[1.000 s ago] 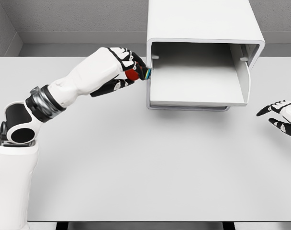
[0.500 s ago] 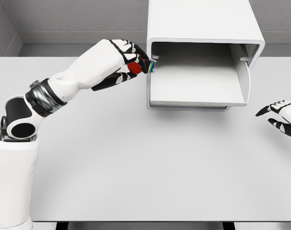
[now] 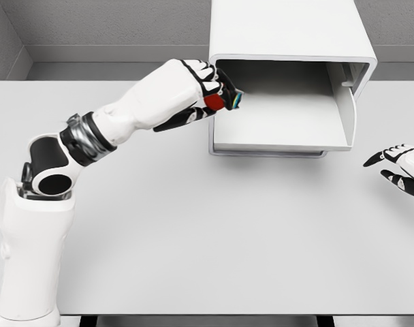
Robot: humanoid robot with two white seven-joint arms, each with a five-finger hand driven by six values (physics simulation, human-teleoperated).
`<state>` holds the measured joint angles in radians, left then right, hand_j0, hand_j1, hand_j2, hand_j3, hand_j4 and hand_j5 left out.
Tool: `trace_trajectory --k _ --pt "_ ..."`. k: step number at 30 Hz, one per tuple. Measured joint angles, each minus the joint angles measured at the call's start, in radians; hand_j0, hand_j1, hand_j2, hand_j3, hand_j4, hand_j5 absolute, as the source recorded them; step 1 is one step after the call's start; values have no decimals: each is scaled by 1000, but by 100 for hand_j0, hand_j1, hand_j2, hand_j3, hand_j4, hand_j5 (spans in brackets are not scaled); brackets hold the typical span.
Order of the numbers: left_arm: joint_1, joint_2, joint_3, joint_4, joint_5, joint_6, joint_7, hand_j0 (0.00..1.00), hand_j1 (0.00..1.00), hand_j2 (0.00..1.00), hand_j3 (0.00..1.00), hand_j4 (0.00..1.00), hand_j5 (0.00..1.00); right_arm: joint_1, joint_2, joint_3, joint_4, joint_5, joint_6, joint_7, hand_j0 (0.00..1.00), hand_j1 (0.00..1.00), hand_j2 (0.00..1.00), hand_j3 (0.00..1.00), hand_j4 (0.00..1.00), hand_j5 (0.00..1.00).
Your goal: Slide open multi-storey tabletop storage cabinets and put open load switch and slide close multi-storey tabletop storage cabinets
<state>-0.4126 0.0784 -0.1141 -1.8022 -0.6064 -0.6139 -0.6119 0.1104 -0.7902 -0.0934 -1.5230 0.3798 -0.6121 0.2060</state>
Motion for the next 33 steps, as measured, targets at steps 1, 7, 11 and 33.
trace_trajectory --k 1,7,11,33 --pt "0 -8 -1 0 -12 0 0 43 43 43 43 43 43 0 0 0 0 0 0 0 55 55 55 55 55 55" --pt "2 -55 -17 0 -74 0 0 43 43 43 43 43 43 6 0 0 -1 0 0 -1 57 57 57 57 57 57" --pt "2 -71 -32 0 -104 0 0 43 43 43 43 43 43 8 0 0 -1 0 0 -2 58 58 58 58 58 58" --pt "-3 -78 -112 2 -276 0 0 43 43 43 43 43 43 9 2 0 1 0 0 -2 58 58 58 58 58 58"
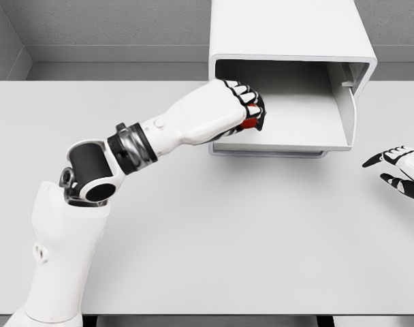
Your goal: Slide open multi-storey tabletop storage cabinets and put open load switch and slide close multi-storey tabletop storage cabinets
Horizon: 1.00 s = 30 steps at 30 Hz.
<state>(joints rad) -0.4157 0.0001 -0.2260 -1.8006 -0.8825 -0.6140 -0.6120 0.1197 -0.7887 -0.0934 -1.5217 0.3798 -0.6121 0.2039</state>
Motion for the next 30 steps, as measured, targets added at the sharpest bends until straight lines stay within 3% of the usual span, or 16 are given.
trace_trajectory --k 12,30 --pt "-60 0 -36 13 -29 0 0 43 43 43 43 43 43 0 0 0 2 0 0 1 58 58 58 58 58 58" --pt "-133 0 -114 99 -32 0 0 44 44 44 44 44 44 0 1 1 1 0 0 1 58 58 58 58 58 58"
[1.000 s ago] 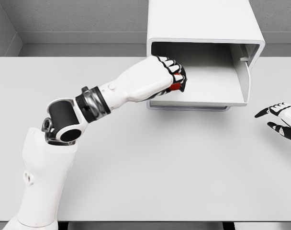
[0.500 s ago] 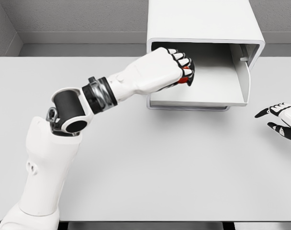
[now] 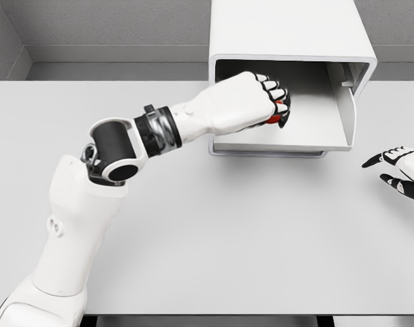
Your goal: Slide open multi-storey tabletop storage cabinets and put open load switch and slide close multi-storey tabletop storage cabinets
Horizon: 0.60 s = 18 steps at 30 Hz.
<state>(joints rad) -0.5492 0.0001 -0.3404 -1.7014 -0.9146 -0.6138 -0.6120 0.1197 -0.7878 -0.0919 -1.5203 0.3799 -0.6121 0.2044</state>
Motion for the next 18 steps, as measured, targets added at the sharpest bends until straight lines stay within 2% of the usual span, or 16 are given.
trace_trajectory --k 4,7,18 --pt "-2 0 -8 21 -2 0 0 45 45 45 45 45 45 0 0 0 -1 0 0 0 58 58 58 58 58 58" --pt "-2 0 -9 26 -6 0 0 54 54 54 54 54 54 0 0 0 -1 0 0 0 58 58 58 58 58 58" --pt "-3 0 -10 29 -8 0 0 64 64 64 64 64 64 0 -1 0 -1 0 0 0 58 58 58 58 58 58"
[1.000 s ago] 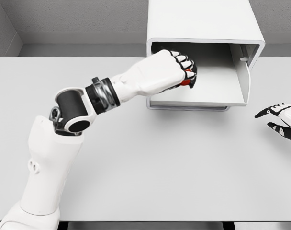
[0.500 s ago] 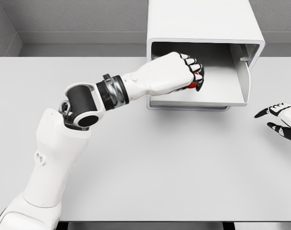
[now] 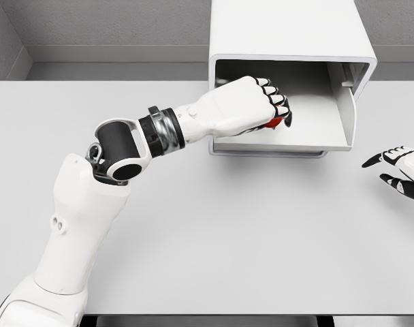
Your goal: Slide open multi-storey tabletop storage cabinets and put open load switch and slide close multi-storey tabletop storage cabinets
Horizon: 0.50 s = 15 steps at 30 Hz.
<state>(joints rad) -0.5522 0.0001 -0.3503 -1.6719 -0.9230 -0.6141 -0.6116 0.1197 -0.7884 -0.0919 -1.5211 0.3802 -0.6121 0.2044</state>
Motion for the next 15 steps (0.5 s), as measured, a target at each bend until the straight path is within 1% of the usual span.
trace_trajectory --k 1,8,11,12,15 --pt "0 0 0 0 0 0 0 65 65 65 65 65 65 0 0 0 0 0 0 0 58 58 58 58 58 58" --pt "0 0 1 0 -2 0 0 66 66 66 66 66 66 0 0 0 2 1 0 0 58 58 58 58 58 58" --pt "0 0 1 1 -5 0 0 69 69 69 69 69 69 0 0 0 3 1 0 0 58 58 58 58 58 58" --pt "0 0 1 1 -6 0 0 71 71 71 71 71 71 0 0 0 4 1 0 0 59 59 59 59 59 59" --pt "0 0 6 0 -7 0 0 82 82 82 82 82 82 -2 0 0 4 1 0 0 59 59 59 59 59 59"
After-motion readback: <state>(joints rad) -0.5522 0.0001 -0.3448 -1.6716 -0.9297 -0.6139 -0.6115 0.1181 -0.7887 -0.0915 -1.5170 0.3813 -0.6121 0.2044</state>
